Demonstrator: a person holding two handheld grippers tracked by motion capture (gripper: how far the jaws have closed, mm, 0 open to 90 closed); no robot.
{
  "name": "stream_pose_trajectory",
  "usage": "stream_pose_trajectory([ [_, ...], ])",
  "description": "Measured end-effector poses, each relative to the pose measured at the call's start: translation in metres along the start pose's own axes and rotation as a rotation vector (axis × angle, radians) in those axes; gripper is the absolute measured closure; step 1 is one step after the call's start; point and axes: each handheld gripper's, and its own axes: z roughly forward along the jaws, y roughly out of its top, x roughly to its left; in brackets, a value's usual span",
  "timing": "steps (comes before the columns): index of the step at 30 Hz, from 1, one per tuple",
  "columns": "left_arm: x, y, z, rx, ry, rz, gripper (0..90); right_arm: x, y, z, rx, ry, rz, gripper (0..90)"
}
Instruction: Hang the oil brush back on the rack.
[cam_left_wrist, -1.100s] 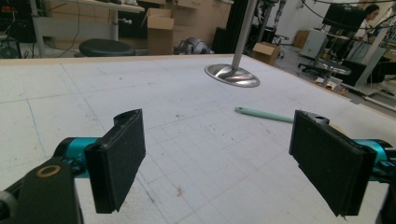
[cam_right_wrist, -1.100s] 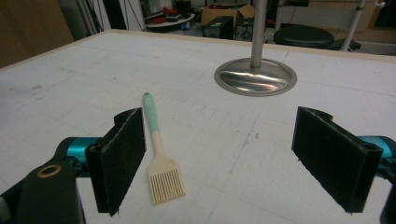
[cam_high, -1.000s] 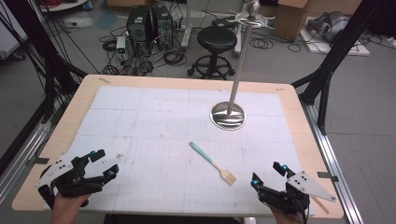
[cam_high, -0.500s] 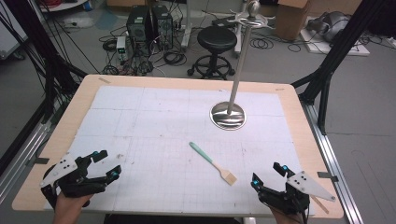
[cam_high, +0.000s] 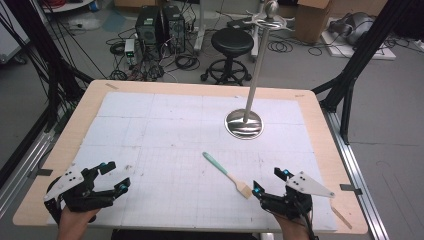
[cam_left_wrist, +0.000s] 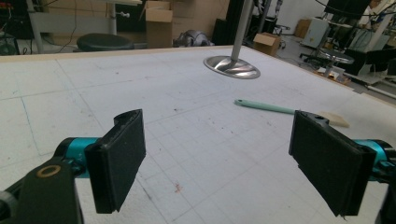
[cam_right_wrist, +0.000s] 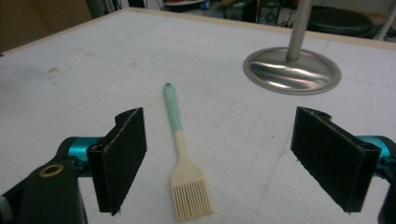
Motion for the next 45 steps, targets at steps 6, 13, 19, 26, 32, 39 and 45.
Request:
stream_pose_trajectory([
  [6,-0.001,-0.001,0.004,0.015,-0.007,0.004,19.4,0.009,0.000,0.021,0.101,0.042,-0.041,23.8],
  [13,-0.002,-0.001,0.003,0.017,-0.008,0.005,19.5,0.011,0.003,0.051,0.196,0.080,-0.060,35.8],
  [19,-0.001,-0.002,0.003,0.022,-0.007,0.006,19.6,0.016,0.004,0.085,0.307,0.118,-0.092,45.3],
  [26,0.000,-0.002,0.003,0.019,-0.007,0.002,19.7,0.018,0.007,0.108,0.372,0.126,-0.122,52.6],
  [32,0.000,-0.002,0.002,0.020,-0.009,0.001,19.7,0.017,0.008,0.120,0.417,0.141,-0.138,60.9],
  [39,0.000,-0.002,0.003,0.021,-0.008,-0.004,19.8,0.017,0.006,0.125,0.445,0.138,-0.144,70.6],
  [45,0.000,-0.002,0.003,0.024,-0.009,-0.003,19.8,0.016,0.006,0.125,0.450,0.151,-0.140,80.1],
])
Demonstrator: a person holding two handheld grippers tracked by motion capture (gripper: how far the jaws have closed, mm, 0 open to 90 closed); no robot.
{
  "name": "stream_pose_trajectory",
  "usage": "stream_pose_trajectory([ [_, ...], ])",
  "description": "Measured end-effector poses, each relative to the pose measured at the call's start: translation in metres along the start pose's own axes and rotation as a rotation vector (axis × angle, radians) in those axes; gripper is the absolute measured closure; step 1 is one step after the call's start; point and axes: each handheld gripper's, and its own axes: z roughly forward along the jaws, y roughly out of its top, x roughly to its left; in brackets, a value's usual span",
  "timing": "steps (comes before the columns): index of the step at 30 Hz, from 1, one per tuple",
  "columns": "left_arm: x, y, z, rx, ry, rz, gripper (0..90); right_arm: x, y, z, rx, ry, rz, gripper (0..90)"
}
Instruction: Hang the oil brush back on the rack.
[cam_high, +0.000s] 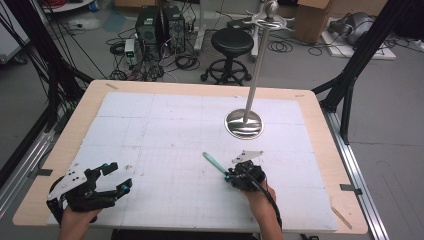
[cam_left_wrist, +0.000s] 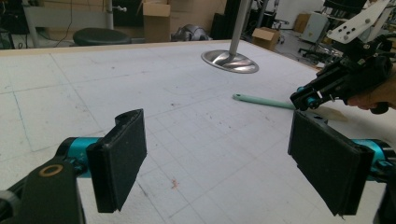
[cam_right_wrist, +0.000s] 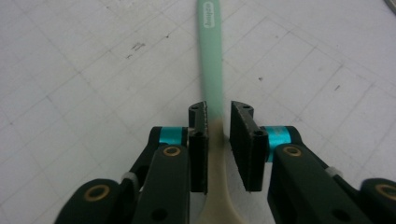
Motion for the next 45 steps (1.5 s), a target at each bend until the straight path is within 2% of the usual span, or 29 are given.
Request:
stream_pose_trajectory([
  [10,0.000,0.000,0.001,0.010,0.003,0.003,20.1,0.003,0.000,-0.001,0.004,-0.017,0.003,82.1],
  [12,0.000,-0.001,0.001,0.009,0.004,-0.001,20.2,0.002,0.000,-0.001,-0.003,-0.009,0.018,82.3],
  [18,0.001,-0.001,0.001,0.006,0.005,-0.010,20.4,-0.002,-0.002,-0.013,-0.051,0.008,0.051,82.3],
  [19,0.001,-0.001,0.001,0.005,0.004,-0.010,20.4,-0.002,-0.003,-0.019,-0.077,0.013,0.059,82.3],
  [25,0.000,0.000,0.001,-0.002,-0.011,-0.025,20.5,0.002,-0.007,-0.034,-0.140,0.028,0.055,82.3],
  [27,0.000,0.000,0.003,0.001,-0.023,-0.031,20.6,0.005,-0.009,-0.038,-0.159,0.033,0.041,82.2],
  [30,-0.003,0.002,0.006,0.012,-0.064,-0.045,20.8,0.009,-0.011,-0.041,-0.180,0.036,0.034,82.2],
  [31,-0.006,0.003,0.010,0.018,-0.096,-0.059,21.0,0.013,-0.013,-0.045,-0.200,0.042,0.025,82.2],
  [32,-0.006,0.003,0.010,0.018,-0.096,-0.059,21.3,0.013,-0.013,-0.045,-0.200,0.042,0.025,82.2],
  [33,-0.010,0.006,0.015,0.023,-0.129,-0.066,22.1,0.017,-0.014,-0.049,-0.229,0.047,0.017,82.2],
  [39,-0.020,0.019,0.029,0.040,-0.177,-0.053,23.5,0.021,-0.017,-0.058,-0.287,0.058,0.022,82.1],
  [42,-0.026,0.028,0.038,0.018,-0.199,-0.083,23.5,0.022,-0.017,-0.061,-0.312,0.064,0.033,82.0],
  [45,-0.033,0.037,0.048,0.015,-0.211,-0.101,21.1,0.025,-0.015,-0.065,-0.351,0.083,0.041,82.0],
])
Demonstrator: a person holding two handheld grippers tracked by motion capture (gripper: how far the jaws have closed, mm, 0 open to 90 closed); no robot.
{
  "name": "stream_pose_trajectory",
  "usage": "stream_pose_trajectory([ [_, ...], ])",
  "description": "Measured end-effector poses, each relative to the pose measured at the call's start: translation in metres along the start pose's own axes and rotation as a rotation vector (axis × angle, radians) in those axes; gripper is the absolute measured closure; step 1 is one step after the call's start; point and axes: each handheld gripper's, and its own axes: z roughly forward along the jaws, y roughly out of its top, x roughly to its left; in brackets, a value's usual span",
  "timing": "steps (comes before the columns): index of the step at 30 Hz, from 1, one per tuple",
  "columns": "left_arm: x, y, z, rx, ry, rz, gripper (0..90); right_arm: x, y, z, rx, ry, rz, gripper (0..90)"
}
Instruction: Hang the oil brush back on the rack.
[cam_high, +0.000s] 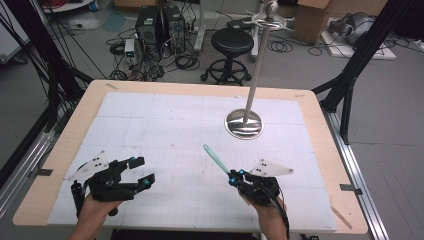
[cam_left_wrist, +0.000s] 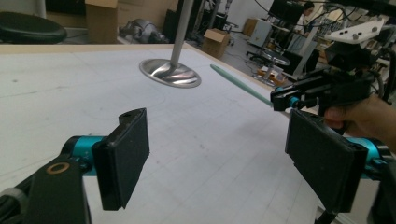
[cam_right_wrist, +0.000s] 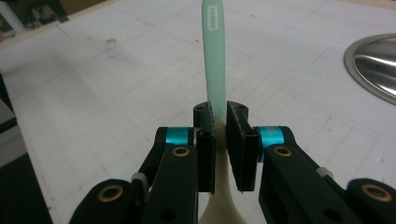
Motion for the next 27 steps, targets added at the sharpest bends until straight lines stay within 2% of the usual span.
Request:
stream_pose_trajectory([
  [2,-0.004,0.006,0.008,0.007,0.006,-0.007,21.1,0.002,0.001,-0.001,-0.007,0.010,0.009,82.0],
  [5,-0.009,0.016,0.017,0.010,0.000,-0.017,21.1,0.008,0.007,-0.003,-0.035,0.029,-0.003,82.0],
  [10,-0.016,0.028,0.028,-0.022,-0.037,-0.061,21.4,0.023,0.017,-0.009,-0.087,0.061,-0.023,82.0],
  [12,-0.019,0.032,0.033,-0.027,-0.061,-0.076,21.4,0.025,0.018,-0.010,-0.095,0.064,-0.032,82.0],
  [16,-0.026,0.037,0.042,-0.029,-0.095,-0.085,21.5,0.034,0.022,-0.012,-0.125,0.078,-0.047,82.0],
  [27,-0.031,0.042,0.047,-0.046,-0.126,-0.126,21.8,0.051,0.031,-0.010,-0.168,0.100,-0.073,81.9],
])
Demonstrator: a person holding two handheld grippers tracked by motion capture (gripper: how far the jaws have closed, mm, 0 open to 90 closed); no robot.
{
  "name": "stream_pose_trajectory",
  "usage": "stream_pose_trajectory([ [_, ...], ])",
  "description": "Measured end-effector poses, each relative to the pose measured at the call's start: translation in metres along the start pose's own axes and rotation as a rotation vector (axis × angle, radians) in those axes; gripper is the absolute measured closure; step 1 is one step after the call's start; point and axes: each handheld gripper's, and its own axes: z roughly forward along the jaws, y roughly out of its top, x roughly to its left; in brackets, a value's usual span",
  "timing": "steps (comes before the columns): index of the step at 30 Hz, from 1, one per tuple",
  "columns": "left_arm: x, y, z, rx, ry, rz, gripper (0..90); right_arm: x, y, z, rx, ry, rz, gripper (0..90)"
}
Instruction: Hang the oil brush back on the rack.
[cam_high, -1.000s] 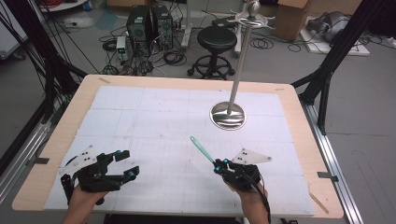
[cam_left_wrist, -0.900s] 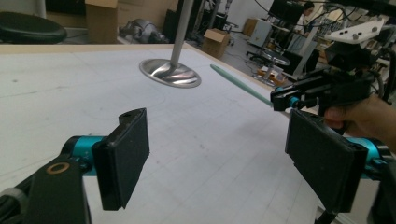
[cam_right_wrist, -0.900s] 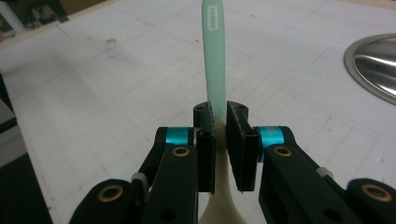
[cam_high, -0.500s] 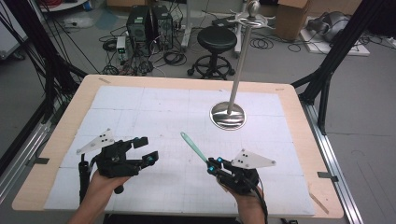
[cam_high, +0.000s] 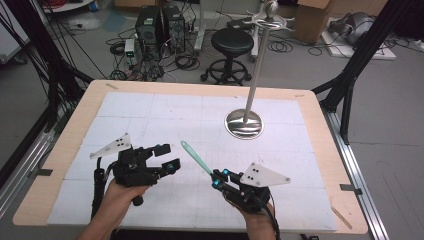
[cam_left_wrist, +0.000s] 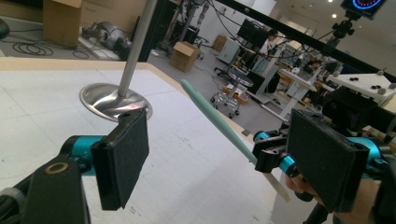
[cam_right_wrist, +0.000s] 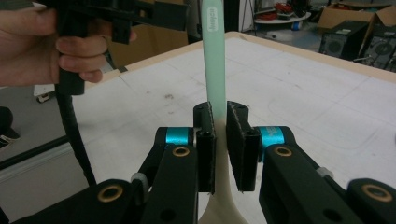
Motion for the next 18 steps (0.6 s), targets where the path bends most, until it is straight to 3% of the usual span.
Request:
stream_pose_trajectory([
  [11,-0.005,0.005,0.004,-0.027,-0.036,-0.042,21.9,0.014,0.010,0.007,-0.037,0.024,-0.027,81.9],
  [18,-0.007,0.008,0.010,-0.024,-0.048,-0.066,36.0,0.021,0.014,0.011,-0.043,0.038,-0.043,81.9],
])
